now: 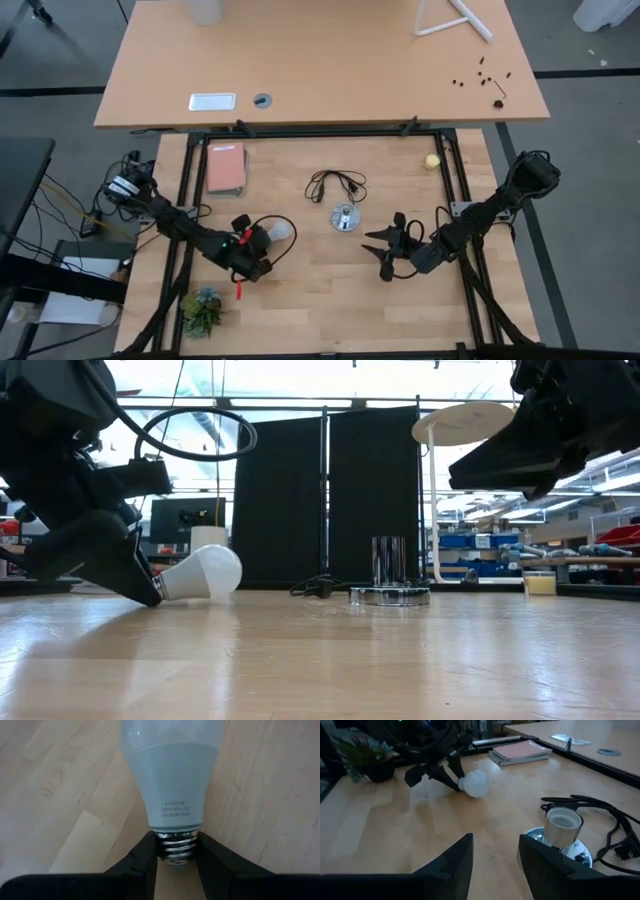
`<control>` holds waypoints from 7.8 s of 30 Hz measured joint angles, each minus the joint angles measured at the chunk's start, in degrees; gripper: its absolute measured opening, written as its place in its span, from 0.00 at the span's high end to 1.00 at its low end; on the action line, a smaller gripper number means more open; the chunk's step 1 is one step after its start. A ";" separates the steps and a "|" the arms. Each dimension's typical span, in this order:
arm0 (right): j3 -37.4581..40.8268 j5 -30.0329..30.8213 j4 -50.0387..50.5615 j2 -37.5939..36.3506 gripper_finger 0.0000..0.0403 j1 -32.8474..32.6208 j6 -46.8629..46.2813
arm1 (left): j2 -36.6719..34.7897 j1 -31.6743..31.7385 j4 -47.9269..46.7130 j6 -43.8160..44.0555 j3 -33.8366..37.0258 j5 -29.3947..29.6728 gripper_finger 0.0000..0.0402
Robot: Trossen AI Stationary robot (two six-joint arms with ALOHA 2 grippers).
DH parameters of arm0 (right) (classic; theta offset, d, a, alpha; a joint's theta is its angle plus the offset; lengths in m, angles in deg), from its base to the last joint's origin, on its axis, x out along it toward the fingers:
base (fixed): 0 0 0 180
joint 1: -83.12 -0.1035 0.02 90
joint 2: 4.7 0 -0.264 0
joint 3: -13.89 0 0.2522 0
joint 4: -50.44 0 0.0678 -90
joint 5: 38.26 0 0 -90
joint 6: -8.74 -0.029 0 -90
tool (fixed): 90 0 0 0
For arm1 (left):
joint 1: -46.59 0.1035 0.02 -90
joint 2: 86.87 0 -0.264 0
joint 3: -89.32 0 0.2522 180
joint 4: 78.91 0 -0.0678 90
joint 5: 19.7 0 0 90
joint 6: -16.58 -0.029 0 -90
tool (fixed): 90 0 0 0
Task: Screw lightbulb
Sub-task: Move the lightbulb to the middle left, then return to Home Position
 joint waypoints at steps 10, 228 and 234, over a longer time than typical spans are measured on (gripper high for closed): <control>-0.02 0.00 -5.01 0.00 0.58 0.00 3.90 | 0.09 0.06 1.17 1.41 0.76 0.14 0.62; 24.28 -25.00 -14.83 -33.40 0.58 -1.03 7.45 | -82.82 -10.80 25.02 -54.00 32.02 -22.34 0.47; 24.28 -25.00 -14.81 -33.39 0.58 -1.04 7.43 | -82.82 -10.80 25.17 -53.99 32.04 -22.34 0.47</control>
